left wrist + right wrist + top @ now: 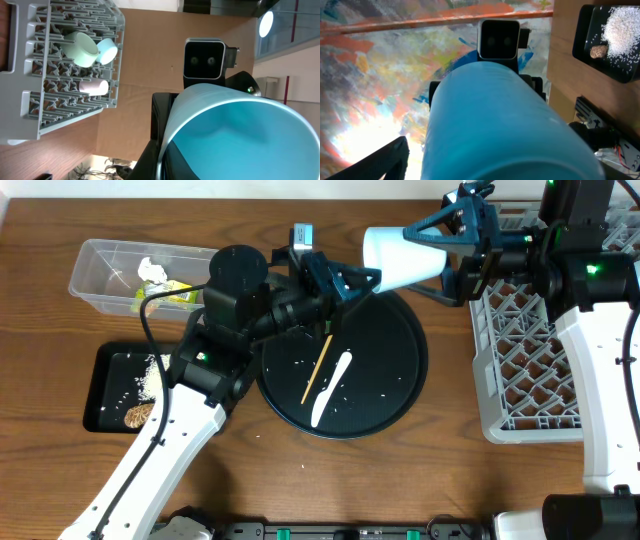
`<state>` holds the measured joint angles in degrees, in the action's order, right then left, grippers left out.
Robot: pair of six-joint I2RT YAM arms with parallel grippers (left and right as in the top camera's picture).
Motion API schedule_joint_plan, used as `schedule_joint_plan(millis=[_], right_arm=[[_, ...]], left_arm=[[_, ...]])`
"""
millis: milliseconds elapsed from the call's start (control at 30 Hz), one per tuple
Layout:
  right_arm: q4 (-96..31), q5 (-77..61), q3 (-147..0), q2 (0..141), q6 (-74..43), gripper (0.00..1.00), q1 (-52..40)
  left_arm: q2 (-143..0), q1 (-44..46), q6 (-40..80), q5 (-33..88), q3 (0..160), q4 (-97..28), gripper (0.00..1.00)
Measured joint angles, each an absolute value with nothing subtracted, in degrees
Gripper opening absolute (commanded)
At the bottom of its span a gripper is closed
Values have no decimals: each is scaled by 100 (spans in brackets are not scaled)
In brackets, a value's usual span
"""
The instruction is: Sort waste into correct bins and load items into the dishwasher rack
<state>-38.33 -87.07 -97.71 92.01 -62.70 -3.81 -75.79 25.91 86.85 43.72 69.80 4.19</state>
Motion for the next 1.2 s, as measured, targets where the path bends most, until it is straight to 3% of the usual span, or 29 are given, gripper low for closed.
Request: schedule_joint_plan(millis=[1200], right_arm=[[-3826, -8652, -9769, 9201, -6073, 76, -128]], left_arm=[[-7579, 2443, 8722, 4821, 6980, 436, 6]])
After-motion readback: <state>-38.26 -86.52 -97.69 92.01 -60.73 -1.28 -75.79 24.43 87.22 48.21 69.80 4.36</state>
